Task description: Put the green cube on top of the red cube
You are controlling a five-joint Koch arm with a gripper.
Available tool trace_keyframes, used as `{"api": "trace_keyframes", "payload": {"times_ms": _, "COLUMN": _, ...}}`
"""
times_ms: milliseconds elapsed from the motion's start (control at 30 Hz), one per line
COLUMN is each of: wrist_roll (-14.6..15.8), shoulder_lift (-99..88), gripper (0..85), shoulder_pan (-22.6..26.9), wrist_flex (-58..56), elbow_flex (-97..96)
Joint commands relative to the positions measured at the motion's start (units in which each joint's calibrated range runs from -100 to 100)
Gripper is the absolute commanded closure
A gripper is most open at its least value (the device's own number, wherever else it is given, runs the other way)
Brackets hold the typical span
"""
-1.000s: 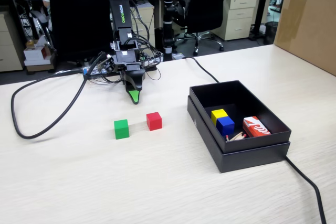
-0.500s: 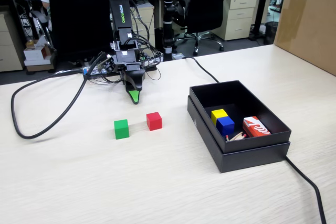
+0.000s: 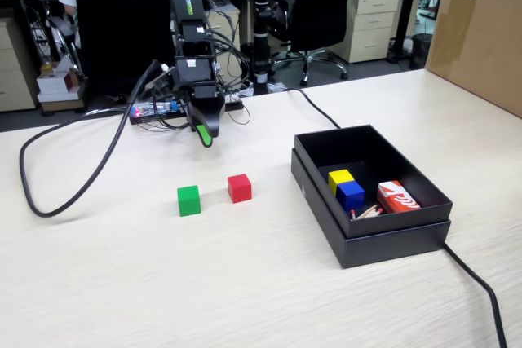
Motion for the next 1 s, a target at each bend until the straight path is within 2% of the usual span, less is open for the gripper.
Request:
{"api": "trace_keyframes", "payload": {"times_ms": 0, "wrist_roll": -1.2, "shoulder_lift": 4.2, "gripper": 38.0, "shoulder_pan": -0.9, "wrist_flex": -6.6, "elbow_flex": 8.7}}
{"api": "trace_keyframes", "payload": {"times_ms": 133, "wrist_roll": -3.1, "shoulder_lift": 16.7, "gripper": 38.0, "shoulder_pan": -3.6, "wrist_flex": -11.9, "elbow_flex": 19.6}}
{"api": "trace_keyframes", "payload": {"times_ms": 400, "wrist_roll": -7.3, "shoulder_lift": 44.6, "gripper": 38.0, "shoulder_pan": -7.0, "wrist_flex": -12.0, "elbow_flex": 38.1}}
{"api": "trace_keyframes", "payload": {"times_ms": 633, "wrist_roll": -8.1, "shoulder_lift": 62.3, "gripper": 38.0, "shoulder_pan": -8.2, "wrist_flex": -12.0, "elbow_flex": 50.3}}
{"api": "trace_keyframes", "payload": {"times_ms": 967, "wrist_roll": -7.6, "shoulder_lift": 73.7, "gripper": 37.9, "shoulder_pan": -7.1, "wrist_flex": -12.0, "elbow_flex": 51.7}}
